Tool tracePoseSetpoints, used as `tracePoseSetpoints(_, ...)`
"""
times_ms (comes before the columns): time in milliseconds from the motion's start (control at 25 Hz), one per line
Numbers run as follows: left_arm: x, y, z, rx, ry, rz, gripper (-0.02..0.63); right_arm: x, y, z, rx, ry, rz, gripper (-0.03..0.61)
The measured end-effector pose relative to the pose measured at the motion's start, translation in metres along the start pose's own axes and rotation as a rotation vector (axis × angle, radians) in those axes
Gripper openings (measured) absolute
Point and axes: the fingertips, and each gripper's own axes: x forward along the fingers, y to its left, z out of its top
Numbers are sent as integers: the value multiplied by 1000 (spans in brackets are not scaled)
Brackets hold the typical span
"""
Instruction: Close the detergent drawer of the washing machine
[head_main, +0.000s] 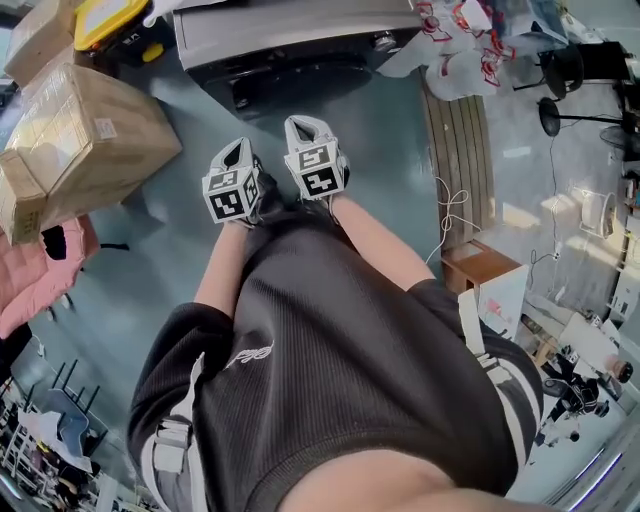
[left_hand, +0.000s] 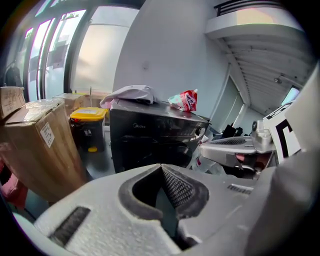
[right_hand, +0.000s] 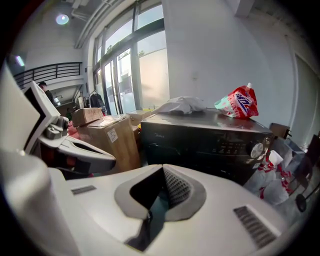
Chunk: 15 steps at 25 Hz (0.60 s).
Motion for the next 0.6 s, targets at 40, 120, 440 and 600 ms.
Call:
tracePoseSetpoints(40,-5,-5,-6,5,2,-6,6,-6,2,-3,1,-6,7,6)
tracePoseSetpoints(120,-16,-13,-13,37,2,-22,6,-17,6,-8,6,-25,29,6)
tracePoseSetpoints(440,-68,-17,48,192,-139,1,6,-71,3,59,-77,-248,76,5)
tracePoseSetpoints(600,-91,-21,118,264,-277,-27,6,-98,-3,125,-113,-369,20,5)
